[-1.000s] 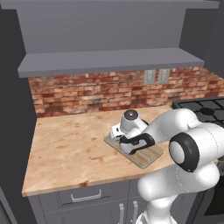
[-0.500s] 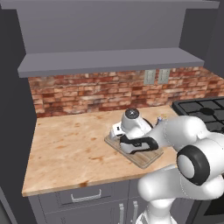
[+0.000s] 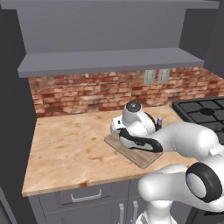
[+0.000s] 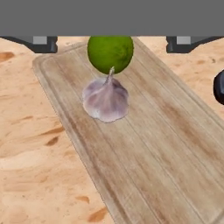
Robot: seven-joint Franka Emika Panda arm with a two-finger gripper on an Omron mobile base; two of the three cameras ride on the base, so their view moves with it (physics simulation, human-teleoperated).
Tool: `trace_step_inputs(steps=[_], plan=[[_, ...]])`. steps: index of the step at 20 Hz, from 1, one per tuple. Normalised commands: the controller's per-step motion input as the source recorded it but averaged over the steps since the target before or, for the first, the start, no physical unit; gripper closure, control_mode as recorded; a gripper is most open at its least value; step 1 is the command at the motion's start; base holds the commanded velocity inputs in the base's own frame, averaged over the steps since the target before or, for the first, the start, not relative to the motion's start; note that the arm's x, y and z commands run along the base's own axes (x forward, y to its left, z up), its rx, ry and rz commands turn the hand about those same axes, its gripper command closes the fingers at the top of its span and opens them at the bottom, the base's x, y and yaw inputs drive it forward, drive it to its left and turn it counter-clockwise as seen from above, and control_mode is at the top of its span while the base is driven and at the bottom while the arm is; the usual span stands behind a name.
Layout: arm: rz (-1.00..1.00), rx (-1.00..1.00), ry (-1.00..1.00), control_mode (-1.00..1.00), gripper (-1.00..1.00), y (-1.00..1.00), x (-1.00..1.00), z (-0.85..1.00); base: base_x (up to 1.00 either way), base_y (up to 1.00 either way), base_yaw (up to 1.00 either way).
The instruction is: Open the cabinet. Place the bowl and condiment on the counter. Then place the lime and garlic on the cutting board.
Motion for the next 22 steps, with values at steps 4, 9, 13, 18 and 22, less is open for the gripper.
trace_step_inputs(steps=[4, 9, 13, 18, 22], plan=[[-0.03, 0.00, 0.00, -1.00, -1.00, 0.00, -0.07, 0.36, 0.00, 0.00, 0.00], [-0.03, 0.00, 0.00, -1.00, -1.00, 0.00, -0.14, 0.19, 0.00, 0.00, 0.00], [-0.01, 0.00, 0.00, -1.00, -1.00, 0.00, -0.33, 0.04, 0.00, 0.00, 0.00], [-0.01, 0.00, 0.00, -1.00, -1.00, 0.00, -0.42, 0.02, 0.00, 0.00, 0.00], [-0.02, 0.00, -0.03, -1.00, -1.00, 0.00, -0.52, 0.21, 0.00, 0.00, 0.00]])
